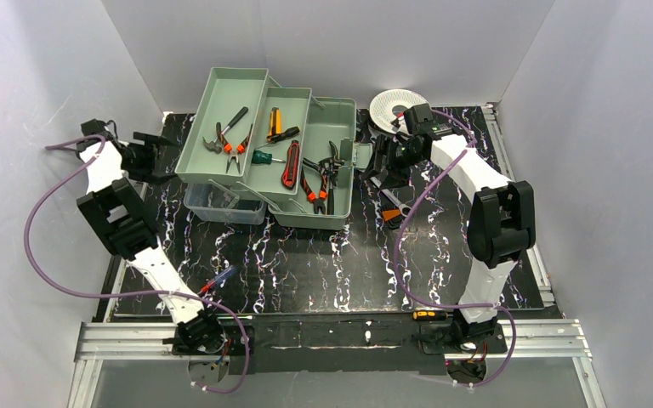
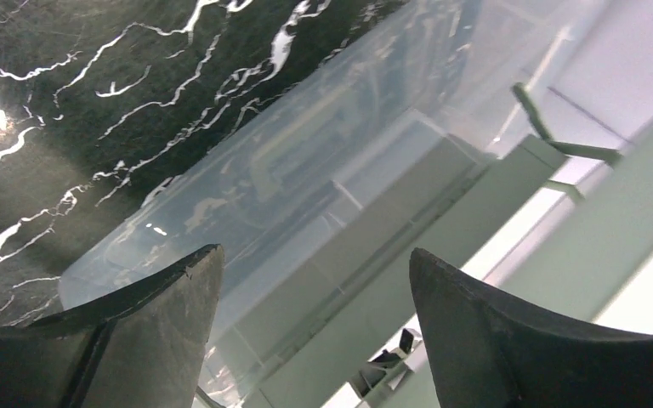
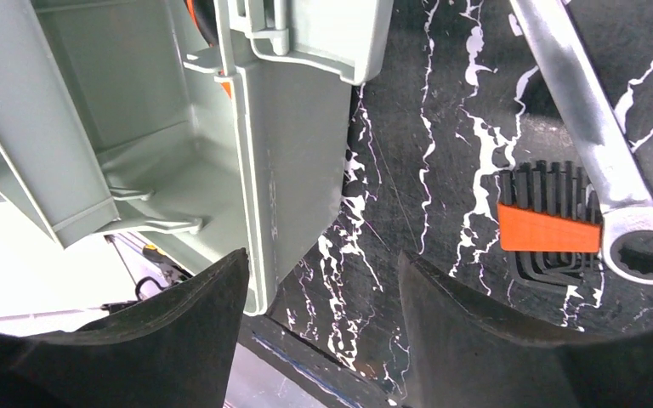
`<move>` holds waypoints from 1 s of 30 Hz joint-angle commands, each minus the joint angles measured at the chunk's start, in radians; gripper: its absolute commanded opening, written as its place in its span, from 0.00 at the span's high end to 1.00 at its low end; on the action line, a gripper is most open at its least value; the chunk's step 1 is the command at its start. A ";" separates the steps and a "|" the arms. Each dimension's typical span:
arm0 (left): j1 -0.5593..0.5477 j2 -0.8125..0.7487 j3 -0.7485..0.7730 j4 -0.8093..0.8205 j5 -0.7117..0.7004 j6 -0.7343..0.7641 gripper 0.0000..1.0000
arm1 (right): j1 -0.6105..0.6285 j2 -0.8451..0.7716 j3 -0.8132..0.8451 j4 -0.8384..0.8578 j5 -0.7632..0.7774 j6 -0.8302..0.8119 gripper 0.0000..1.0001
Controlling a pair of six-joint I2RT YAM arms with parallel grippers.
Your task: Pack the tool kit
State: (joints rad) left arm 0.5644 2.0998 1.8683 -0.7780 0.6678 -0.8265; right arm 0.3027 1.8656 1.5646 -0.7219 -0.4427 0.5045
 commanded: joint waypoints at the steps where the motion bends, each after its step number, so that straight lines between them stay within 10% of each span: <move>1: -0.041 0.016 -0.016 -0.028 0.003 0.023 0.23 | -0.002 0.000 -0.006 0.066 -0.047 0.026 0.28; 14: -0.151 0.012 -0.055 0.033 -0.040 0.090 0.36 | 0.007 0.068 0.050 -0.002 -0.058 -0.018 0.34; 30: -0.312 -0.127 -0.118 0.107 -0.419 0.323 0.88 | 0.043 0.046 0.100 0.040 -0.090 0.118 0.34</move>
State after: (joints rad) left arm 0.3103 2.0972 1.8431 -0.7029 0.3481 -0.5224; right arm 0.3298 1.9583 1.6032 -0.7002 -0.5079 0.5903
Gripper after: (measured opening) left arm 0.211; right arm 0.661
